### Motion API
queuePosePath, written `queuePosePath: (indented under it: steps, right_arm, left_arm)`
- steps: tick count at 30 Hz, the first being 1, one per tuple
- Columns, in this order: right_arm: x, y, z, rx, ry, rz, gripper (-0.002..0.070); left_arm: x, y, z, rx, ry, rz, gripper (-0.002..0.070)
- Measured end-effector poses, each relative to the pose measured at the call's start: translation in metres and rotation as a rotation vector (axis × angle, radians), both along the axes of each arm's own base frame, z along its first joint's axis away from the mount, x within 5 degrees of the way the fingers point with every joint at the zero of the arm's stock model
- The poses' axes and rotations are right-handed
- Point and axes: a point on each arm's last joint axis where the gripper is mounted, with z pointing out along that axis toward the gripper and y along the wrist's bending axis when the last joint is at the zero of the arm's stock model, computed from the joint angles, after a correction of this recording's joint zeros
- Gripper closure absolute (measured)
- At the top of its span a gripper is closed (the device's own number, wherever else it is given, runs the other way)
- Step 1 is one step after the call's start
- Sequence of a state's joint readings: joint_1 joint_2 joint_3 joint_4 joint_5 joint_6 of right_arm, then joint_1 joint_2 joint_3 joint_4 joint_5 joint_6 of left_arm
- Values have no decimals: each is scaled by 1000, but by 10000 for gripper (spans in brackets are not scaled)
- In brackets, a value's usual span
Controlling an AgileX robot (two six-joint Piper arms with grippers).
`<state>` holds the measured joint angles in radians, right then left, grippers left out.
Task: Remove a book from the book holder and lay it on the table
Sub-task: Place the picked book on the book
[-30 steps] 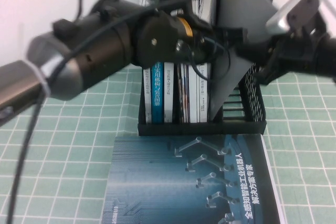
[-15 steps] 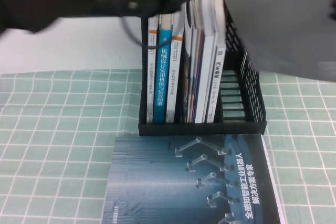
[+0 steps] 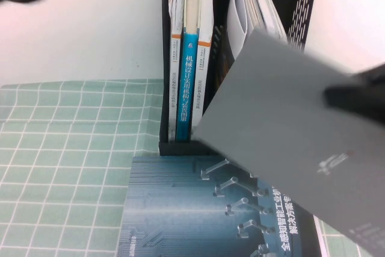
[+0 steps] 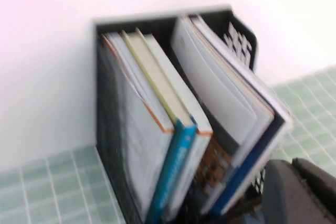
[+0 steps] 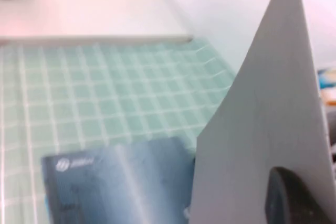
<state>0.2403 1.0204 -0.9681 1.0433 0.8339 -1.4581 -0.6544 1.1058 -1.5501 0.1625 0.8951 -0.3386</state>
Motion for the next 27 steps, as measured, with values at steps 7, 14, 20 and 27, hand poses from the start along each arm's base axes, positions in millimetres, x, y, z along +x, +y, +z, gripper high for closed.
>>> queuePosePath:
  steps: [7,14,20,27]
  right_arm:
    - [15,42,-29,-69,-212,175,670]
    - [41,92,-72,-203,-339,219,670]
    - [53,118,-125,-311,-207,308,670]
    - [51,123,-145,-325,-61,348,668]
  left_arm:
    - [-19,16,13,-30,-63,7,678]
    - [-21,15,8,-30,-7,-7,678]
    - [-24,13,4,-15,45,-28,678]
    - [-24,13,3,2,47,-37,678]
